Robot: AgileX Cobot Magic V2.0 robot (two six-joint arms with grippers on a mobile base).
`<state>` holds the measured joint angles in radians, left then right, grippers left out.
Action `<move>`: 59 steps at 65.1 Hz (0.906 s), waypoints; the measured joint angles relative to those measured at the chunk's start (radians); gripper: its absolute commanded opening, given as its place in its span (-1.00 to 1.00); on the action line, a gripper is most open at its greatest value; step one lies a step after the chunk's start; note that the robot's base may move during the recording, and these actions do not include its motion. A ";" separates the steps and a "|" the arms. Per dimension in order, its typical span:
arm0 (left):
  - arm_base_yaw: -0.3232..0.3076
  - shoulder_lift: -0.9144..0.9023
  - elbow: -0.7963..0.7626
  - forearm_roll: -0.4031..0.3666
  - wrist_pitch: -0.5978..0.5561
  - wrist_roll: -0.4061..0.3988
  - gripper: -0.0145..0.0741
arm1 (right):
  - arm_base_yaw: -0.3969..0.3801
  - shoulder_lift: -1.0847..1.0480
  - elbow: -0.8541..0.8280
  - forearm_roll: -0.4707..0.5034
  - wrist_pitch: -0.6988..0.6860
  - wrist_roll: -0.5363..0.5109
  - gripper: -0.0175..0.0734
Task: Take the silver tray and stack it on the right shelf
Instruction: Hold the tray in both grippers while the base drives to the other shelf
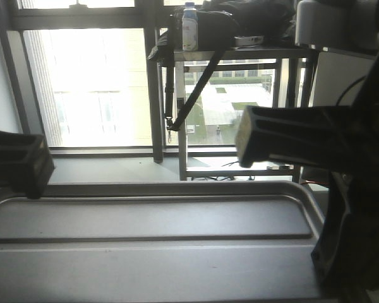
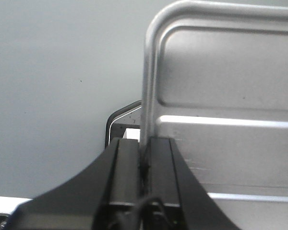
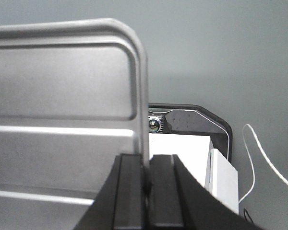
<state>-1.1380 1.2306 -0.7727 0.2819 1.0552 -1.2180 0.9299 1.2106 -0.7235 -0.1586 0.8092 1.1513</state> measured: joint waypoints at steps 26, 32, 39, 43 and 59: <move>0.000 0.000 0.000 0.000 -0.003 0.000 -0.90 | 0.000 0.000 0.000 0.000 0.002 0.000 -0.46; 0.000 0.000 0.000 0.000 -0.003 0.000 -0.90 | 0.000 0.000 0.000 0.000 0.002 0.000 -0.46; 0.000 0.000 0.000 0.000 -0.003 0.000 -0.90 | 0.000 0.000 0.000 0.000 0.002 0.000 -0.46; 0.000 0.000 0.000 0.000 -0.003 0.000 -0.90 | 0.000 0.000 0.000 0.000 0.002 0.000 -0.46; 0.000 0.000 0.000 0.000 -0.003 0.000 -0.90 | 0.000 0.000 0.000 0.000 0.002 0.000 -0.46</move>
<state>-1.1380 1.2306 -0.7727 0.2819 1.0518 -1.2180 0.9299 1.2106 -0.7235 -0.1586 0.8115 1.1513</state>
